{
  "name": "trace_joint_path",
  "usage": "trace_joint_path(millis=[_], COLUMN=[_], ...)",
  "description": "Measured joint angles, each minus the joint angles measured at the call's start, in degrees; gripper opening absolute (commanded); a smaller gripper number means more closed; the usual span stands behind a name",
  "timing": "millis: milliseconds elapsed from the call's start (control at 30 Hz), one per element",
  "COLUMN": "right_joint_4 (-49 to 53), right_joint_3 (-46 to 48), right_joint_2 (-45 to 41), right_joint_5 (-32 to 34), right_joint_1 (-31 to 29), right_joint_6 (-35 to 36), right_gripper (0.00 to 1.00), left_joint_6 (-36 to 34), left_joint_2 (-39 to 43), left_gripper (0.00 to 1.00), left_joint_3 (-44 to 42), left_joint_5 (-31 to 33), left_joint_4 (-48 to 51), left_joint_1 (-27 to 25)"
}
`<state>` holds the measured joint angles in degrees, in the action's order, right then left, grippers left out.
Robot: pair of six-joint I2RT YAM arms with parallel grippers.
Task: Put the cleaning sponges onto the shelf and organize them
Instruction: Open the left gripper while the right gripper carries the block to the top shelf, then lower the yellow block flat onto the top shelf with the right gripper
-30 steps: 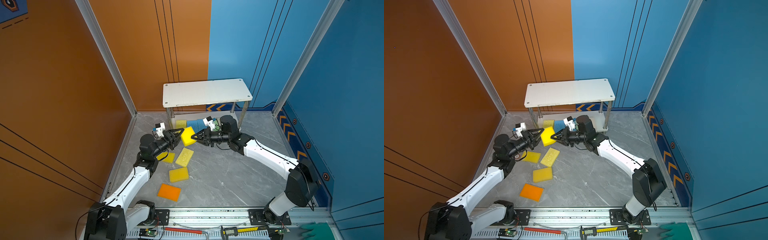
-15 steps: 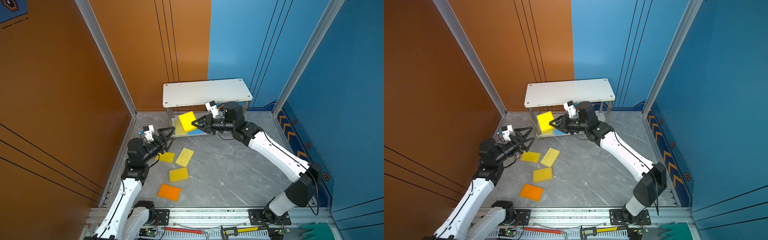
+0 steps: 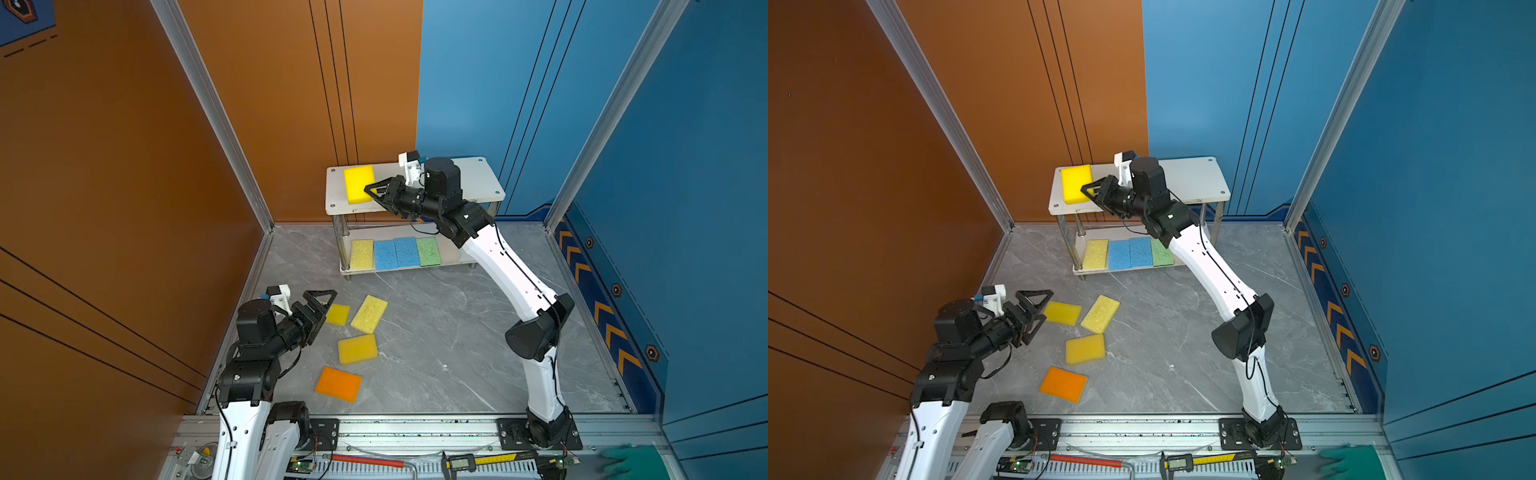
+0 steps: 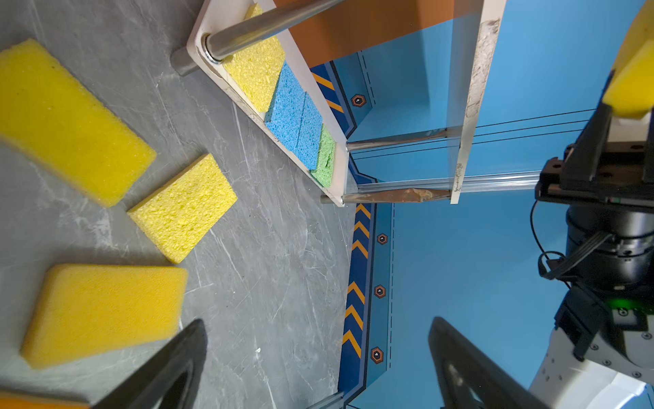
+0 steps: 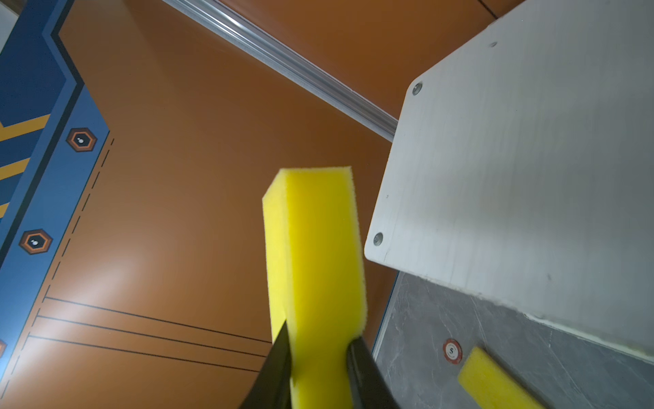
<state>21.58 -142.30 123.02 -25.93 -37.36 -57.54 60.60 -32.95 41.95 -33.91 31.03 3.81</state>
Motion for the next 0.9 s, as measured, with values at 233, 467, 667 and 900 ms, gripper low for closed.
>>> trace_joint_path(millis=[233, 467, 667, 900], right_joint_4=[1.0, 0.3, -1.3, -3.1], right_joint_3=[-5.4, -5.8, -6.7, -7.4], right_joint_2=[7.7, 8.4, 9.6, 10.4], right_joint_5=[3.8, 5.9, 6.8, 6.7], right_joint_1=[-0.2, -0.2, -0.3, -0.4], right_joint_6=[0.2, -0.5, -2.3, -3.1], right_gripper=[0.24, 0.38, 0.55, 0.60], left_joint_6=[-0.9, -1.3, -2.1, -2.8], left_joint_2=[0.5, -0.5, -1.7, -1.9], left_gripper=[0.98, 0.98, 0.98, 0.98], left_joint_3=[0.0, 0.0, 0.0, 0.0], left_joint_5=[-0.2, -1.0, -1.3, -1.7], left_joint_4=[2.5, 3.1, 3.1, 3.1], left_joint_1=[0.3, 0.3, 0.4, 1.2])
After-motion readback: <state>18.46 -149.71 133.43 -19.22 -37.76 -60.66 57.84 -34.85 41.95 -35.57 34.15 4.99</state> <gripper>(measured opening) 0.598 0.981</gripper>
